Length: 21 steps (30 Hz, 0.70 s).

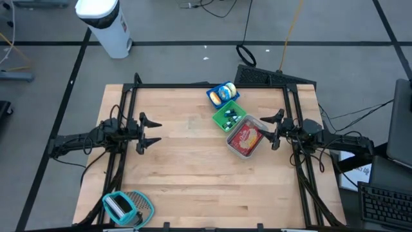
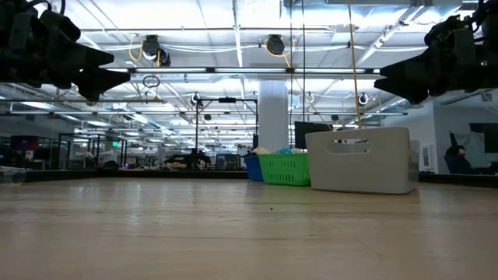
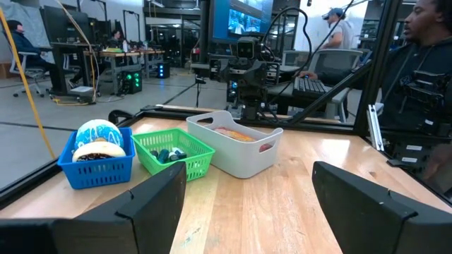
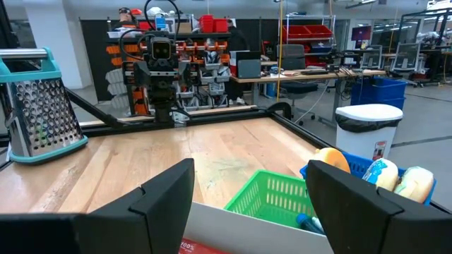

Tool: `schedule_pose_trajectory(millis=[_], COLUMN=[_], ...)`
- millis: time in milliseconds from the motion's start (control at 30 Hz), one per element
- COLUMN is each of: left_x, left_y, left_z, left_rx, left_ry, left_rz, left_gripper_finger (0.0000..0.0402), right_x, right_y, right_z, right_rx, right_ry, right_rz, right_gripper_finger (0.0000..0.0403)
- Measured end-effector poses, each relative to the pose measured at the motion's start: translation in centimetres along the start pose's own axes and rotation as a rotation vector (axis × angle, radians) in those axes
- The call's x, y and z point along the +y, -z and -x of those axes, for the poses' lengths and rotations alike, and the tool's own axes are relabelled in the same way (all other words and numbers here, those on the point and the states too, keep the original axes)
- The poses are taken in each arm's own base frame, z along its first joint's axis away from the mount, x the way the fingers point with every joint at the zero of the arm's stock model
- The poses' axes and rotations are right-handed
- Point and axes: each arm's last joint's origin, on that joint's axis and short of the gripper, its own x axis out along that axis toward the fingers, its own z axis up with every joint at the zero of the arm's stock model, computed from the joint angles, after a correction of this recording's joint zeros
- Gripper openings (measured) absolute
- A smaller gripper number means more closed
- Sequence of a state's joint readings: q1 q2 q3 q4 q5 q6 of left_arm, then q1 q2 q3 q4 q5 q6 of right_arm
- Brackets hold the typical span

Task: Pick & Place Food Item
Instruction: Return to home position

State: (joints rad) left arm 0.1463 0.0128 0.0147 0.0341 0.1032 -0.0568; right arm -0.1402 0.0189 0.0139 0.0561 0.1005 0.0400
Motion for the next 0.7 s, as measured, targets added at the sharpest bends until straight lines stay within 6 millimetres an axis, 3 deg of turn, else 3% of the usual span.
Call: schedule_pose_trajectory(millis=[700], left_x=[0.00], left_y=[0.00], left_z=[0.00], left_rx=[0.000], left_ry=[0.000], left_rz=[0.000], left_gripper_finger=[0.0310], right_x=[0.00], right_y=[0.01], right_z=[0.00], right_rx=[0.000], right_ry=[0.000], right_rz=[0.000], right_gripper_finger=[0.0260])
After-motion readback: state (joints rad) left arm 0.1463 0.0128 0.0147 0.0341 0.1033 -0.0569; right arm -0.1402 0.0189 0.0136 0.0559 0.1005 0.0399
